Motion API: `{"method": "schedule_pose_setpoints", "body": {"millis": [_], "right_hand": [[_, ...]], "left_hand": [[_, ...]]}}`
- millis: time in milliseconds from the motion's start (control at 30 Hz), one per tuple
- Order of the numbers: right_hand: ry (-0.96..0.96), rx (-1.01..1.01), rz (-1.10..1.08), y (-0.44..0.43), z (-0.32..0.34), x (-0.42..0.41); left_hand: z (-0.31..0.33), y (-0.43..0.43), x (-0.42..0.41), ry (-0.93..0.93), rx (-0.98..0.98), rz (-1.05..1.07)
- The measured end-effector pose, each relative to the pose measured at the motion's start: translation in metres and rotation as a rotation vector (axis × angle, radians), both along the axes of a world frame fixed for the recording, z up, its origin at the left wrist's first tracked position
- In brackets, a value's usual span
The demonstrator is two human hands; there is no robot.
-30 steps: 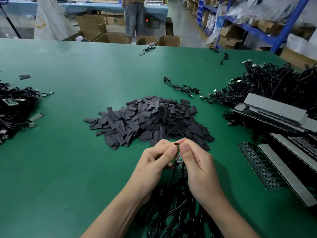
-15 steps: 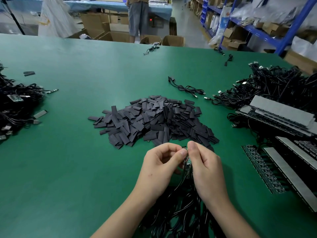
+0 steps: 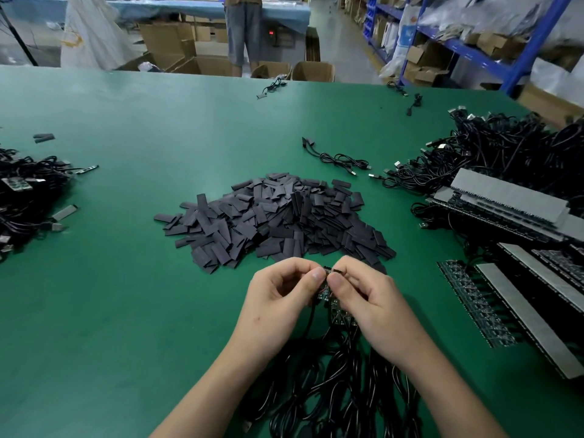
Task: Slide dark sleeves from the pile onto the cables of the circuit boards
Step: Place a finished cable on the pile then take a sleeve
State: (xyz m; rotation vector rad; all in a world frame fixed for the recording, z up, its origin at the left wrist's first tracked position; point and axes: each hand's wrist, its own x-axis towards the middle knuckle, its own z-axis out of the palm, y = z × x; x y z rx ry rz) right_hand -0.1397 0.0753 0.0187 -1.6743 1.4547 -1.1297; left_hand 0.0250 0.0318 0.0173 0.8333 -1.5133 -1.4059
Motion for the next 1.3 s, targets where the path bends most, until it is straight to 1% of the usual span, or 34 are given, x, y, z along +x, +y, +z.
{"method": "schedule_pose_setpoints", "body": {"millis": [100, 300, 433, 633, 900, 1033, 1100, 1200, 1300], "right_hand": [[-0.011, 0.039, 0.038, 0.001, 0.0, -0.003], [0.071, -0.006, 0.006, 0.002, -0.001, -0.002], [0.023, -0.036, 0.007, 0.003, 0.0, 0.002], [-0.016, -0.067, 0.0, 0.002, -0.005, 0.006], [-0.055, -0.025, 0.025, 0.001, -0.008, 0.006], [-0.1, -0.034, 0.048, 0.0, -0.008, 0.011], [-0.125, -0.029, 0.037, -0.003, -0.008, 0.012], [-0.04, -0.007, 0.004, -0.004, -0.011, 0.007], [0.182, 0.002, -0.096, -0.002, -0.016, 0.0]], "left_hand": [[-0.001, 0.0, 0.001, -0.025, -0.021, 0.007], [-0.002, 0.001, 0.001, -0.065, 0.019, 0.002], [0.0, 0.0, 0.001, -0.004, 0.064, -0.013], [-0.001, -0.003, 0.004, 0.025, 0.14, -0.063], [-0.002, -0.003, 0.004, 0.059, 0.22, -0.09], [-0.002, -0.004, 0.003, 0.117, 0.331, -0.096], [-0.002, -0.005, 0.002, 0.11, 0.341, -0.09], [-0.001, -0.01, 0.004, 0.079, 0.317, -0.026], [-0.001, -0.017, 0.015, 0.035, 0.24, 0.106]]}}
